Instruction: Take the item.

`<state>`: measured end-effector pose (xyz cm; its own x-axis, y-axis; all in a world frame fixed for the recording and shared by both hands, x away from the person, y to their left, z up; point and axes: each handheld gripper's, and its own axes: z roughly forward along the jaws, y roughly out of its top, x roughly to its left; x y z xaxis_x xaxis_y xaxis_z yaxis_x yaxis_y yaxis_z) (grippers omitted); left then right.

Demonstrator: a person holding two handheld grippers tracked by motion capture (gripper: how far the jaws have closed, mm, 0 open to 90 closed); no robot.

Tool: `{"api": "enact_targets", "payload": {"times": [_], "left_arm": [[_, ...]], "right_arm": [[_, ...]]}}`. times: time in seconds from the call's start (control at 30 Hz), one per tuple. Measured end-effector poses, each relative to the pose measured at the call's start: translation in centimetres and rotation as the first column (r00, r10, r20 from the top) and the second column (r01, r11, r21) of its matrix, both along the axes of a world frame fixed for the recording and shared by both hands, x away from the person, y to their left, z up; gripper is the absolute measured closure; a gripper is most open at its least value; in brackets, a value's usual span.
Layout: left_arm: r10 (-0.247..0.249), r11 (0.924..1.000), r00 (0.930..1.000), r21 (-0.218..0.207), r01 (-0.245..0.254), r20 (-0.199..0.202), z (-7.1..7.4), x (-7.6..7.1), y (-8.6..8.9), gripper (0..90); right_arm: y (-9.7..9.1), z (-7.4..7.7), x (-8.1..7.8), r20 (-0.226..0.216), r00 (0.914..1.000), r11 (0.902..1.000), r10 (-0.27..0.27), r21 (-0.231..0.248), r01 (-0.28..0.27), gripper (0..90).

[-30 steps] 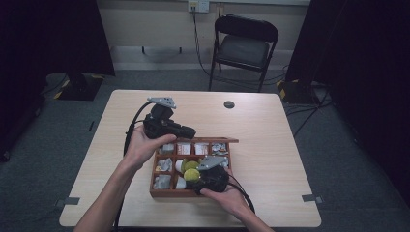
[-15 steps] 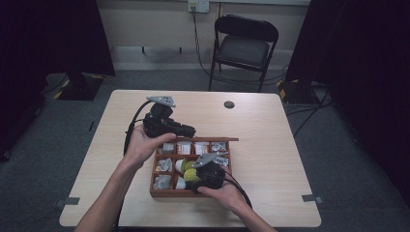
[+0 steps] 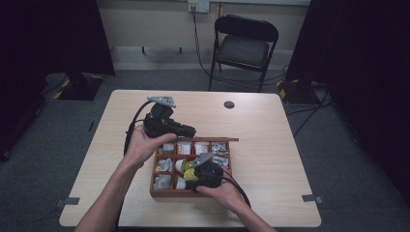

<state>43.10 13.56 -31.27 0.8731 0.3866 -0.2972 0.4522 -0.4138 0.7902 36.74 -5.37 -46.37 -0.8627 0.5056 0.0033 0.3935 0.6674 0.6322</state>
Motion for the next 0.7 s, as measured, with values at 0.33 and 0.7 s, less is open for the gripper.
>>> {"api": "enact_targets", "payload": {"times": [0.33,0.7], "left_arm": [[0.004,1.0,1.0,-0.007,-0.005,-0.006,-0.06,0.02,0.09,82.3],[0.002,0.9999,0.9999,-0.014,-0.002,-0.016,-0.13,0.11,0.21,82.3]], "right_arm": [[0.01,0.04,-0.18,0.016,0.9998,1.0,0.009,0.001,-0.009,37.7],[-0.7,0.69,-0.39,0.033,0.9994,0.9982,-0.001,0.061,-0.001,37.7]]}}
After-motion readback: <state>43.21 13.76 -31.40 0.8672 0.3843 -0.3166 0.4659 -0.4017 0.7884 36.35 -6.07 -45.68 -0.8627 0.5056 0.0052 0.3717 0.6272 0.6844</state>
